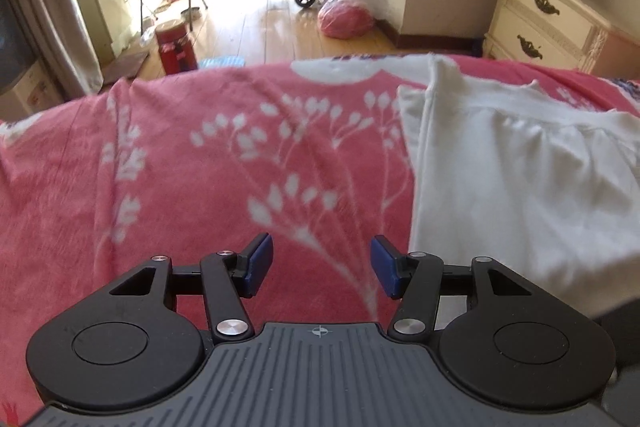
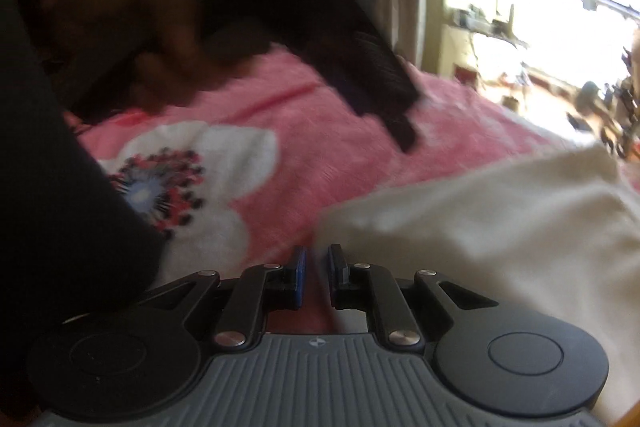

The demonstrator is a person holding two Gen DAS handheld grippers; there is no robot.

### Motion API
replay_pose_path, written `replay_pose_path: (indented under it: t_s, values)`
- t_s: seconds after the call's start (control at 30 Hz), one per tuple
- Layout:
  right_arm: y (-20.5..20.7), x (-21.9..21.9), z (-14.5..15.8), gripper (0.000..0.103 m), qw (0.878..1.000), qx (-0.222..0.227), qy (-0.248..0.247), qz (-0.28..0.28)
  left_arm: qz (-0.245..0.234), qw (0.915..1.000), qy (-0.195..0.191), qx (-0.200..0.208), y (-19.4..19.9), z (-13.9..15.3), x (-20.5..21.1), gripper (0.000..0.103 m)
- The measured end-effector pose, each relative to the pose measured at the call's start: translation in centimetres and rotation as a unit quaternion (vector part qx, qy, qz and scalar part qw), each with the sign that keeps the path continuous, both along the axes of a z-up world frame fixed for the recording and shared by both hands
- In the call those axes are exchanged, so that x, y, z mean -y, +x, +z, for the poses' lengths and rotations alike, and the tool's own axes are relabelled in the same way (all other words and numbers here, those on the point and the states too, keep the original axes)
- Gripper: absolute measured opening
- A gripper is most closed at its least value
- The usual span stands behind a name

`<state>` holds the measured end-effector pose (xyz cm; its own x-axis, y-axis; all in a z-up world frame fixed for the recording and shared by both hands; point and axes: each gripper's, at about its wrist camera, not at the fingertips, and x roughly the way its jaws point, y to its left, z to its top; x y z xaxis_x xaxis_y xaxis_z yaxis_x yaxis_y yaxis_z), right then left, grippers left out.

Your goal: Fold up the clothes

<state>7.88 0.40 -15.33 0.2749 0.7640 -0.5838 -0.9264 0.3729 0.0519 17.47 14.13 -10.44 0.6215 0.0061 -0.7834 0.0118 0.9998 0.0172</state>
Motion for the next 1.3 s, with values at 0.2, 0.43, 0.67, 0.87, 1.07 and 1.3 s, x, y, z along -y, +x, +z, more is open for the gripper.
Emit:
replay_pose_path:
  t_s: [0.2, 0.43, 0.67, 0.87, 1.07, 1.3]
  values:
    - [1.9, 6.3, 2.9, 0.012, 0.991, -0.052, 0.059, -0.11, -0.031, 0.9989, -0.01, 0.034, 0.9, 0.9, 2.2, 0.055]
    - [6.0, 16.6, 4.1, 0.012, 0.94, -0.045, 0.048, -0.335, -0.15, 0.9863, 0.043, 0.052, 1.3, 0.2, 8.8, 0.055]
    - [7.0, 24.7, 3.5, 0.012, 0.896, -0.034, 0.039, -0.442, -0.162, 0.9834, 0.069, 0.046, 2.2, -2.5, 10.1, 0.056]
    - [7.9, 30.7, 0.9, 0.005, 0.85, -0.047, 0.032, -0.524, -0.152, 0.9862, 0.051, 0.041, 2.6, -2.6, 9.5, 0.059]
    - [9.5, 34.9, 1.0, 0.0, 0.811, -0.021, 0.007, -0.585, -0.152, 0.9859, 0.059, 0.04, 2.6, -2.5, 9.8, 0.06]
    - [11.5, 35.4, 0.8, 0.0, 0.796, 0.003, -0.049, -0.603, -0.146, 0.9872, 0.054, 0.033, 2.8, -2.5, 9.7, 0.06]
